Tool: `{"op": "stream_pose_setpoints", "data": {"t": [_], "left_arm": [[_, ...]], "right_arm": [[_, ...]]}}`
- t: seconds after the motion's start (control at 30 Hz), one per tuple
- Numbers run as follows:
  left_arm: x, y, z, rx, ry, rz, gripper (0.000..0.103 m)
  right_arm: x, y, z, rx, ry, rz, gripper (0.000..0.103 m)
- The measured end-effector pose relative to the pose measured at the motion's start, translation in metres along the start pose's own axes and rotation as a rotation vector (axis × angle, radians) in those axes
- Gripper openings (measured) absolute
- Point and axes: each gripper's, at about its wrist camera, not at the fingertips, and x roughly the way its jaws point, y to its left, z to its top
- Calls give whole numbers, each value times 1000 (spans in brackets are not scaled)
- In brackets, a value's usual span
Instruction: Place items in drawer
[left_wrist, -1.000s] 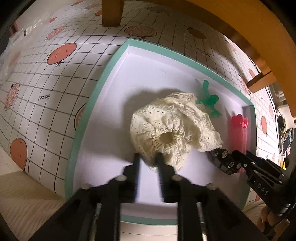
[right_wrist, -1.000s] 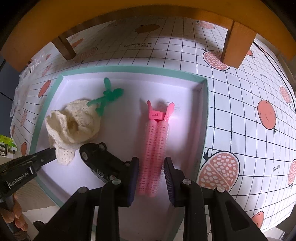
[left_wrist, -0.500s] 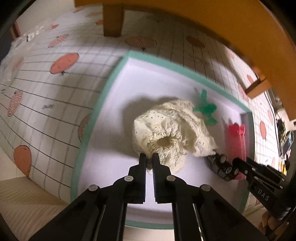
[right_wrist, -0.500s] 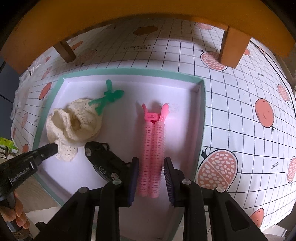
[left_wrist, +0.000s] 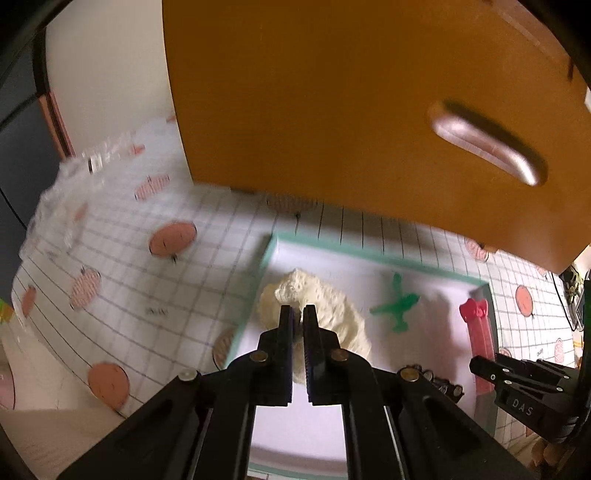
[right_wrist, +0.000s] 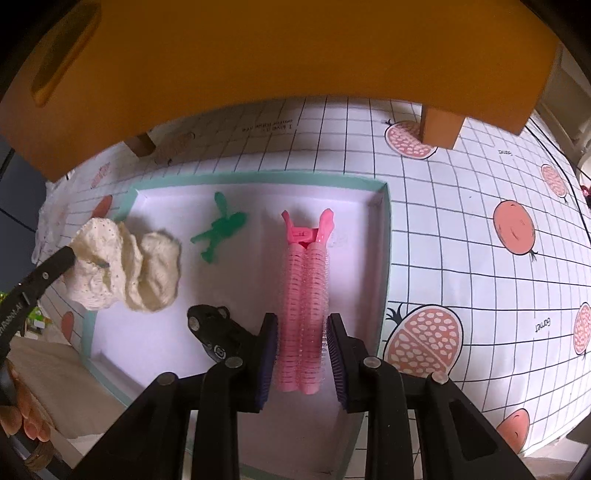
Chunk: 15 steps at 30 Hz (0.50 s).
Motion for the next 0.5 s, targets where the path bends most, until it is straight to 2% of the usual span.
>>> {"op": "stream_pose_setpoints", "data": {"t": [0.5], "left_arm": [[-32, -7, 13, 47, -117, -18, 4]], "right_arm": [[-33, 5, 5, 17, -102, 50, 29]]}}
